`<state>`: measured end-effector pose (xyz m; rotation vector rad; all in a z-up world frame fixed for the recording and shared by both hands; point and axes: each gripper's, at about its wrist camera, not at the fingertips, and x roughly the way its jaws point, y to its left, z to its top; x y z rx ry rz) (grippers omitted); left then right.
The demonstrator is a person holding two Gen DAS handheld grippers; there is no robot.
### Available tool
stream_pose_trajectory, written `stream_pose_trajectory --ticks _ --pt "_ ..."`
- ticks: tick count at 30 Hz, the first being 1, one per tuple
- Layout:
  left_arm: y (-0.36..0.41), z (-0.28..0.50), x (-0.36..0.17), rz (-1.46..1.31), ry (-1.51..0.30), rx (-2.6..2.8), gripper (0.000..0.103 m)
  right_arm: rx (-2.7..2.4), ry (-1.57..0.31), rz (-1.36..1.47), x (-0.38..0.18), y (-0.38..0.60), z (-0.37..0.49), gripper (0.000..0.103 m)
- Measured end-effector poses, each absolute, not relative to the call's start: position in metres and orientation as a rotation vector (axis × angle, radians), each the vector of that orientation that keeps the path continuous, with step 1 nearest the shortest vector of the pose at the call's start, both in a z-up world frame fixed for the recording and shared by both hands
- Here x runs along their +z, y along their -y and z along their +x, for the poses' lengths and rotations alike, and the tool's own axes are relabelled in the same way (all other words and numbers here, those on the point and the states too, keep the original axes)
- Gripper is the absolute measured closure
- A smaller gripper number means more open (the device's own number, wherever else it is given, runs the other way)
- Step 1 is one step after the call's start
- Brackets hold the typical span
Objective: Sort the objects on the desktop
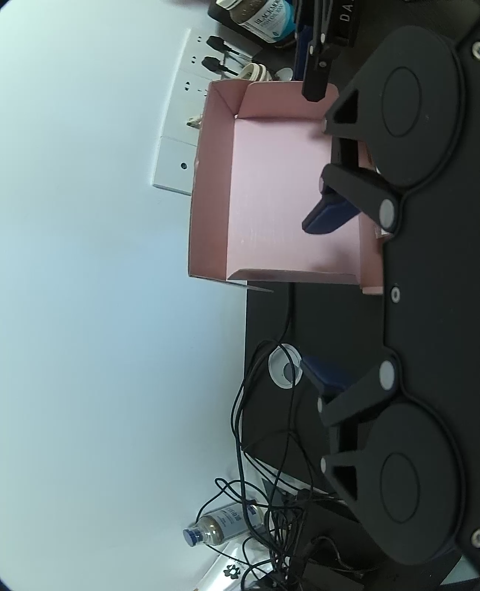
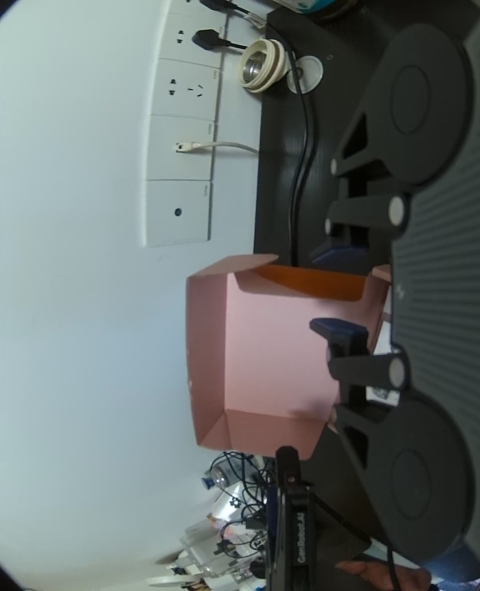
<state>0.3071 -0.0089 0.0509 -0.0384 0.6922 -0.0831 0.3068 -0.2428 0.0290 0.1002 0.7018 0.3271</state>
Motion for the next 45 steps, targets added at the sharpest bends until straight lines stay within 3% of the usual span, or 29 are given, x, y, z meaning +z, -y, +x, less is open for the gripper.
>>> stream_pose_trajectory --ticks 4,6,13,16,17,26,29,45 --pt "0.006 0.311 0.050 -0.053 -0.703 -0.088 0.044 0.336 -0.701 0.100 0.030 0.242 0.309 0.071" --pt "0.007 0.312 0.050 -0.055 -0.707 -0.101 0.055 0.343 -0.700 0.098 0.031 0.241 0.310 0.071" --pt "0.022 0.309 0.044 -0.004 -0.726 -0.168 0.056 0.371 -0.702 0.072 0.029 0.232 0.312 0.075" --pt "0.027 0.307 0.043 0.022 -0.715 -0.172 0.057 0.342 -0.697 0.050 0.029 0.231 0.314 0.094" --pt "0.027 0.308 0.043 0.026 -0.710 -0.157 0.057 0.327 -0.699 0.044 0.029 0.231 0.315 0.096" --pt "0.016 0.328 0.046 -0.047 -0.723 -0.102 0.058 0.335 -0.731 0.046 0.033 0.231 0.319 0.092" --pt "0.018 0.332 0.048 -0.064 -0.731 -0.105 0.071 0.335 -0.744 0.051 0.033 0.231 0.324 0.092" --pt "0.030 0.317 0.046 -0.006 -0.700 -0.128 0.072 0.379 -0.697 -0.106 0.033 0.219 0.302 0.092"
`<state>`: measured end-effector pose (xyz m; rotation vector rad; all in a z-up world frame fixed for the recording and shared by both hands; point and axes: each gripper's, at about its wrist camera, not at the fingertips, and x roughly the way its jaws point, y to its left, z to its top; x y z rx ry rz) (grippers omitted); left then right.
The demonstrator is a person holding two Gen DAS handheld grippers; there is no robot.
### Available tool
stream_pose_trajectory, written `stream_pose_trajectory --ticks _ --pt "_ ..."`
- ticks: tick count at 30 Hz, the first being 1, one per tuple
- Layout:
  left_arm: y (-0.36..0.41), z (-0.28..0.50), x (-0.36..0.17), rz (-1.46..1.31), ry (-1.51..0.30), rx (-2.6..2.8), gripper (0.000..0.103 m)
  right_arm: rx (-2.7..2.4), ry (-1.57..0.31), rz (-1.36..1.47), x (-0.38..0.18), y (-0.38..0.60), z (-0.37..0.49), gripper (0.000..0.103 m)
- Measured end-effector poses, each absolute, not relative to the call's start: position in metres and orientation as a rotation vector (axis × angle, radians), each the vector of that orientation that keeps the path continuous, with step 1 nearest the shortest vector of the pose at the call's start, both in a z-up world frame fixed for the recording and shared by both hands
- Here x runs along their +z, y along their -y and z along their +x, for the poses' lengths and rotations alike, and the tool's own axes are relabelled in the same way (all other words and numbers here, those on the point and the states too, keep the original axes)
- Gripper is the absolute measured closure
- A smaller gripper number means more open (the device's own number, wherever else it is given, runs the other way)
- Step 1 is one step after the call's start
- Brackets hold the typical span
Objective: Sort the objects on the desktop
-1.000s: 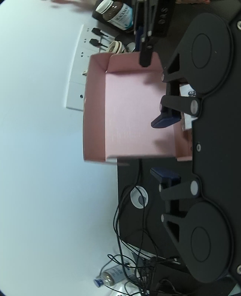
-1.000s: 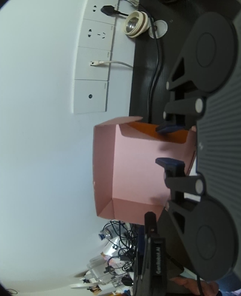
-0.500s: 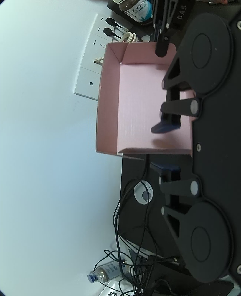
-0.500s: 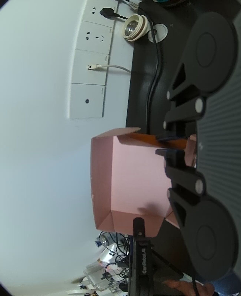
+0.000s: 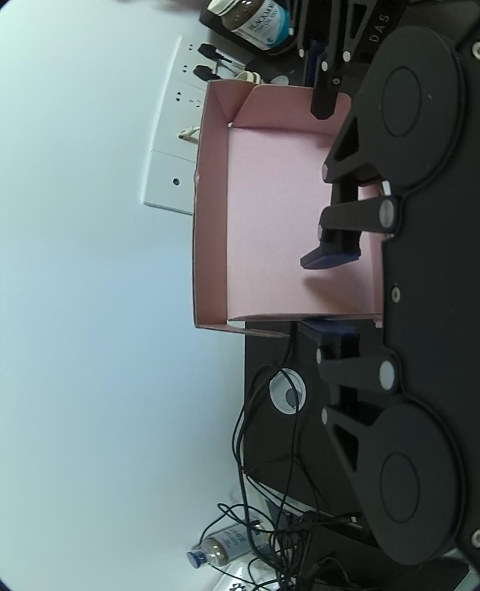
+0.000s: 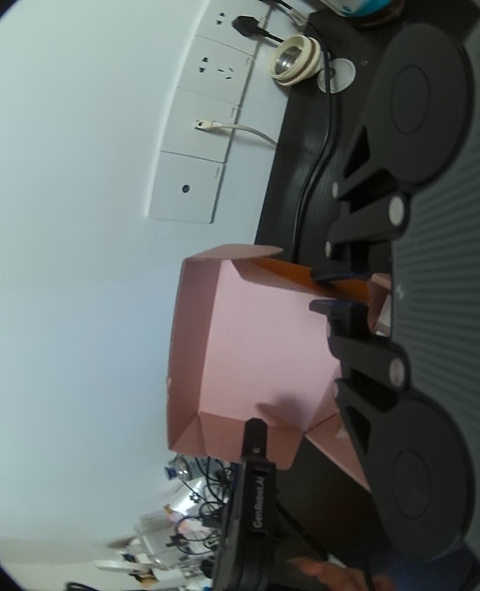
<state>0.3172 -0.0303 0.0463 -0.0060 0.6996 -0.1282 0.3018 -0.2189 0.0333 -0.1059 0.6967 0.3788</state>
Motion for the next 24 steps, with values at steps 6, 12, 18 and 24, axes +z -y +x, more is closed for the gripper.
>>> stream_pose_trajectory --ticks 6,12,18,24 --pt "0.026 0.307 0.046 0.032 -0.694 -0.142 0.072 0.401 -0.663 -0.240 0.032 0.212 0.287 0.092" --pt "0.014 0.302 0.044 0.003 -0.718 -0.123 0.072 0.421 -0.654 -0.289 0.031 0.210 0.274 0.092" --pt "0.008 0.294 0.048 -0.021 -0.721 -0.142 0.072 0.434 -0.657 -0.299 0.031 0.212 0.267 0.092" --pt "0.011 0.282 0.052 0.008 -0.702 -0.174 0.072 0.465 -0.690 -0.283 0.032 0.213 0.264 0.090"
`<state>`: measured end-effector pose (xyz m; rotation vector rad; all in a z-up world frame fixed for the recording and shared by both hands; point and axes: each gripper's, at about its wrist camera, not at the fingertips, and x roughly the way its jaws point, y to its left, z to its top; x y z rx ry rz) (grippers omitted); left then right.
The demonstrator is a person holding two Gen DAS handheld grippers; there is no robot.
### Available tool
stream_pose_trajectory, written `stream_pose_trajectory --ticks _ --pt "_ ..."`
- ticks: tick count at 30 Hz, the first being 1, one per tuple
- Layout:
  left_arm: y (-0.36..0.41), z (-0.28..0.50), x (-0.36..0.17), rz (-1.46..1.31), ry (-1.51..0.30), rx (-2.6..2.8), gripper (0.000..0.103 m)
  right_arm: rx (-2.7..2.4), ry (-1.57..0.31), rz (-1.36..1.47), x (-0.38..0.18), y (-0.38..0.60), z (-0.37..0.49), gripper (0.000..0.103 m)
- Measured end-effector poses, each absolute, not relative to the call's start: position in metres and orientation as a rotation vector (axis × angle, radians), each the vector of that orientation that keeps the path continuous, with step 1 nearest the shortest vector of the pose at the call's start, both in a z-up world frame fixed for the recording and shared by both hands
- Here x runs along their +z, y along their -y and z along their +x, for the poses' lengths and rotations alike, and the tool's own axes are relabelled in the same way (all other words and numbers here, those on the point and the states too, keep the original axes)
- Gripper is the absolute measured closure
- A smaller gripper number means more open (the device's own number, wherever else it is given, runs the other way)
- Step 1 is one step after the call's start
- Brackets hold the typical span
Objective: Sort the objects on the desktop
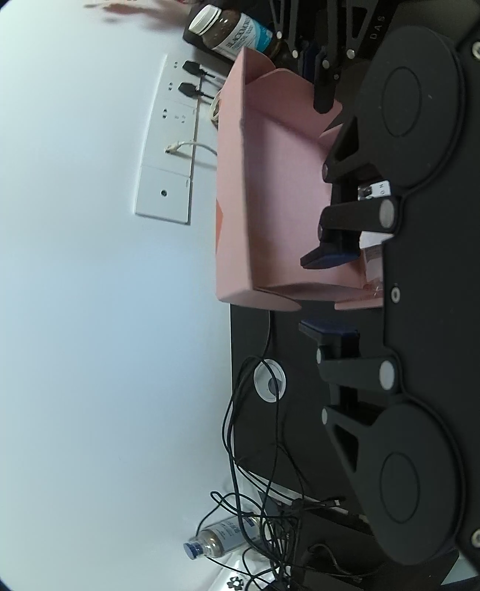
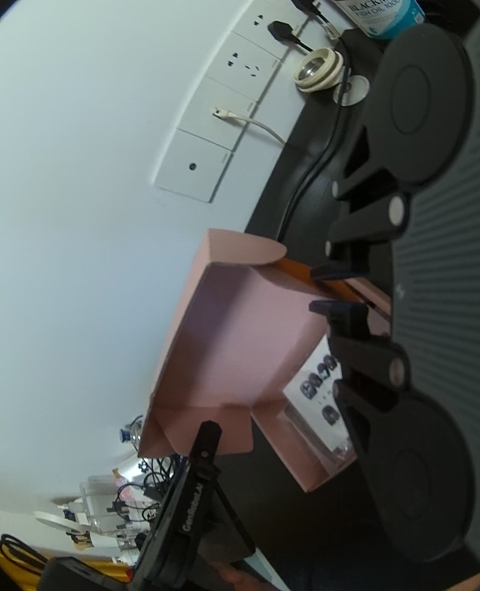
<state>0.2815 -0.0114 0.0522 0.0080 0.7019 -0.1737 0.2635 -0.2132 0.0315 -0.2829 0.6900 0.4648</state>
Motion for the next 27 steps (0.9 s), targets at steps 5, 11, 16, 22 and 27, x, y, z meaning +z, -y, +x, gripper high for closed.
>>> stream_pose_trajectory --ticks 5,11,16,22,27 --pt "0.010 0.269 0.050 0.049 -0.698 -0.207 0.069 0.503 -0.699 -0.337 0.032 0.210 0.254 0.089" --pt "0.006 0.258 0.046 0.129 -0.674 -0.216 0.069 0.510 -0.701 -0.372 0.031 0.212 0.247 0.087" --pt "-0.012 0.274 0.051 0.023 -0.693 -0.187 0.067 0.496 -0.698 -0.330 0.033 0.216 0.252 0.085" --pt "-0.025 0.285 0.061 -0.111 -0.718 -0.269 0.050 0.499 -0.740 -0.140 0.044 0.238 0.263 0.060" --pt "-0.031 0.286 0.066 -0.179 -0.718 -0.301 0.047 0.471 -0.712 0.025 0.054 0.260 0.273 0.053"
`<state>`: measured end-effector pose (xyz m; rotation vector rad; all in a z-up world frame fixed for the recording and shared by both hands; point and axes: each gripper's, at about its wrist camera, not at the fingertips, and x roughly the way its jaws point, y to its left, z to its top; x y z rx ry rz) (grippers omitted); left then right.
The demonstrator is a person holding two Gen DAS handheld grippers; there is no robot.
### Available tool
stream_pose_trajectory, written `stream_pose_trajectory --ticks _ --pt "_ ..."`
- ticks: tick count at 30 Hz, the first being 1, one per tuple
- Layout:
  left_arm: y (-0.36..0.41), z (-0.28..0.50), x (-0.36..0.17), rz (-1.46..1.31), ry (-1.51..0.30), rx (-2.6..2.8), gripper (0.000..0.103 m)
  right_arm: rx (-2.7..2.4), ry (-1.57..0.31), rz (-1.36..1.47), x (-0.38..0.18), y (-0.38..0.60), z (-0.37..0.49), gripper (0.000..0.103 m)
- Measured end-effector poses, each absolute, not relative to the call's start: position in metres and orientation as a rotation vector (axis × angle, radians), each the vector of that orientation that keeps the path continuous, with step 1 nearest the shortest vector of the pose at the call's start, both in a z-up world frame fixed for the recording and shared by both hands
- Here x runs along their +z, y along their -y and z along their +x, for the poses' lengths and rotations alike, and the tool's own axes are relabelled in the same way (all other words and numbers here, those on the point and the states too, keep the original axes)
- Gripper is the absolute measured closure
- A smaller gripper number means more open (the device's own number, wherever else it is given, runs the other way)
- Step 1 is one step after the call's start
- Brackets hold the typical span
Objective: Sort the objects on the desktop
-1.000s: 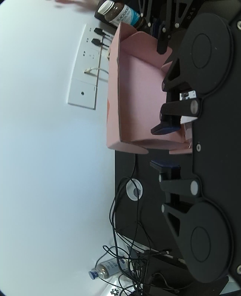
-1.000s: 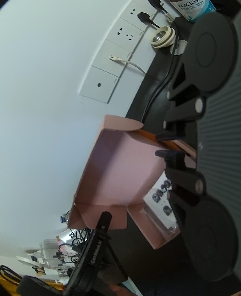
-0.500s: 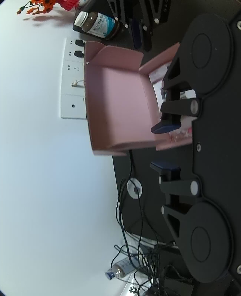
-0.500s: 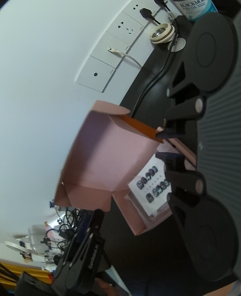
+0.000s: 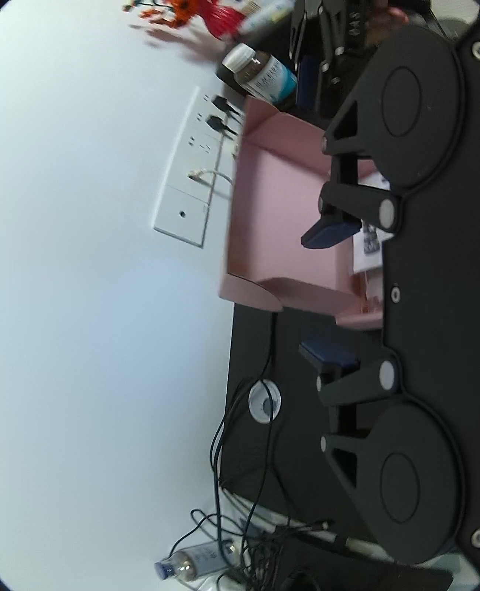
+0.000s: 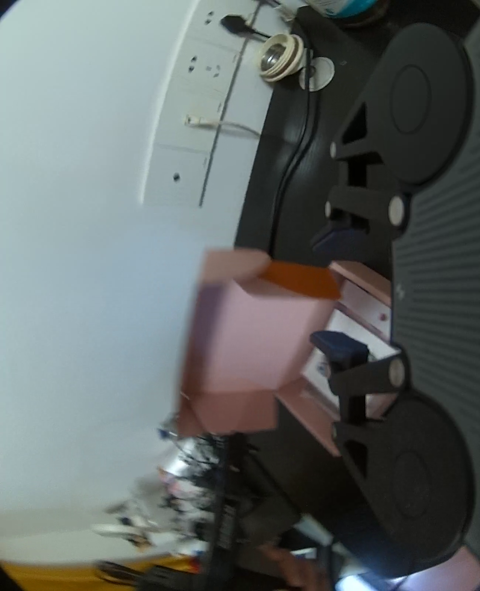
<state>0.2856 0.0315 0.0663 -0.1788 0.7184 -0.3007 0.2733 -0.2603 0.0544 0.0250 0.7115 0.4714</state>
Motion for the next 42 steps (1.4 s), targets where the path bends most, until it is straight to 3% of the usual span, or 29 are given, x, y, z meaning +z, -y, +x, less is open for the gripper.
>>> stream_pose_trajectory --ticks 5,7,9,12,16,17,22,25,29,33,42 --pt "-0.032 0.286 0.078 -0.191 -0.709 -0.308 0.044 0.467 -0.683 0.212 0.066 0.276 0.285 0.053" --pt "-0.031 0.286 0.082 -0.188 -0.705 -0.302 0.031 0.466 -0.673 0.228 0.069 0.277 0.285 0.052" --pt "-0.030 0.284 0.087 -0.181 -0.694 -0.290 0.027 0.458 -0.677 0.217 0.070 0.275 0.285 0.051" --pt "-0.028 0.282 0.092 -0.171 -0.682 -0.274 0.019 0.433 -0.685 0.211 0.069 0.272 0.283 0.041" --pt "-0.026 0.280 0.098 -0.150 -0.653 -0.224 0.004 0.377 -0.665 0.201 0.071 0.271 0.277 0.011" --pt "-0.026 0.280 0.098 -0.141 -0.651 -0.204 0.004 0.363 -0.657 0.196 0.072 0.270 0.276 0.010" --pt "-0.035 0.281 0.100 -0.181 -0.634 -0.172 0.004 0.350 -0.612 0.204 0.081 0.271 0.275 0.011" --pt "-0.053 0.282 0.108 -0.274 -0.580 -0.147 0.004 0.345 -0.526 0.191 0.087 0.275 0.274 0.045" --pt "-0.085 0.289 0.112 -0.364 -0.546 -0.044 0.004 0.275 -0.536 0.230 0.081 0.281 0.282 0.047" --pt "-0.090 0.299 0.095 -0.250 -0.600 0.116 0.004 0.199 -0.600 0.164 0.068 0.276 0.286 0.047" --pt "-0.050 0.315 0.048 -0.109 -0.751 0.127 0.007 0.213 -0.737 0.111 0.027 0.251 0.300 0.047"
